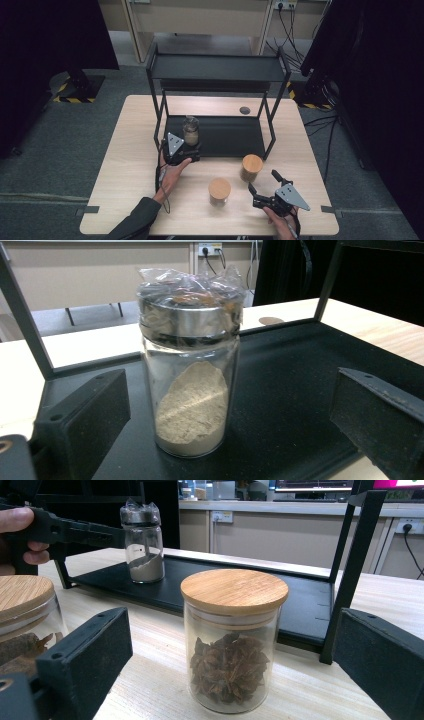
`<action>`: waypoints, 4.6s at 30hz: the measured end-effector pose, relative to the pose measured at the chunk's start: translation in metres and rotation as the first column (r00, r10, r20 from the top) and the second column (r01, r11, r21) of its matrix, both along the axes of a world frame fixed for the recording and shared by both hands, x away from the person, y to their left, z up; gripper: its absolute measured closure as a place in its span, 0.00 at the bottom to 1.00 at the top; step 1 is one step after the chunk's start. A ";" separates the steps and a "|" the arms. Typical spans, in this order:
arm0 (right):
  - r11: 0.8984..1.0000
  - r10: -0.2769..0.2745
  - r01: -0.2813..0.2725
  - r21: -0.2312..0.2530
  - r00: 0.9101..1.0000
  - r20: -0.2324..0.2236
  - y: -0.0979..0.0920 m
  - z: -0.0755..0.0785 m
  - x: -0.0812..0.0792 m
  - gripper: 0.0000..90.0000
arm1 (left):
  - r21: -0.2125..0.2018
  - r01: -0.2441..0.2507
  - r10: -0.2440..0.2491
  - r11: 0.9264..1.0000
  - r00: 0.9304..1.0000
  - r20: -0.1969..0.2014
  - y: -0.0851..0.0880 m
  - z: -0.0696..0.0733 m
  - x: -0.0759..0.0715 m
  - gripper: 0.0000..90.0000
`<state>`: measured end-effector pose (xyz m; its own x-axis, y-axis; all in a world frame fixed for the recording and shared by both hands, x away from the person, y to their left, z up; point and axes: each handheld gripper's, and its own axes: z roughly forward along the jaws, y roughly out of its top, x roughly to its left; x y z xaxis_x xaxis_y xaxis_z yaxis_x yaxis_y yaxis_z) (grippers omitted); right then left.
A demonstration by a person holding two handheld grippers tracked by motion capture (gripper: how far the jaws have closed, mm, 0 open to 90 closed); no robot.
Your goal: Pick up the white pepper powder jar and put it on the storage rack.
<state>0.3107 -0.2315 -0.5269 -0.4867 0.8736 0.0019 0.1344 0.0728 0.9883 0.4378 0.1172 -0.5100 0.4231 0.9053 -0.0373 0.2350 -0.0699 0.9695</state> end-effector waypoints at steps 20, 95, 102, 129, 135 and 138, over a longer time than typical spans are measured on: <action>1.000 -0.002 0.002 0.001 1.000 0.000 0.000 0.000 0.000 0.03 | -0.003 0.039 -0.039 0.999 0.999 0.027 0.001 0.000 -0.019 0.03; 1.000 -0.003 0.003 0.002 1.000 -0.004 0.000 0.000 0.000 0.03 | -0.015 0.097 -0.095 0.995 0.990 0.100 0.017 -0.017 -0.080 0.03; 1.000 -0.001 0.001 -0.002 1.000 -0.002 0.000 0.000 0.000 0.03 | -0.011 0.099 -0.098 0.995 0.989 0.109 0.018 -0.017 -0.086 0.03; 1.000 0.002 -0.002 0.004 1.000 -0.007 0.000 0.000 0.001 0.03 | -0.007 0.105 -0.103 0.994 0.988 0.116 0.024 -0.020 -0.105 0.03; 1.000 0.001 -0.001 0.002 1.000 -0.007 0.000 0.000 0.001 0.03 | -0.008 0.107 -0.105 0.994 0.988 0.115 0.025 -0.020 -0.107 0.03; 1.000 0.001 -0.001 0.003 1.000 -0.007 0.000 0.000 0.001 0.03 | -0.011 0.107 -0.105 0.994 0.988 0.115 0.025 -0.020 -0.108 0.03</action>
<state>0.3115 -0.2317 -0.5267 -0.4873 0.8732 0.0081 0.1409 0.0694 0.9876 0.3294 0.1422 -0.5304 0.5191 0.8547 0.0020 0.1147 -0.0720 0.9908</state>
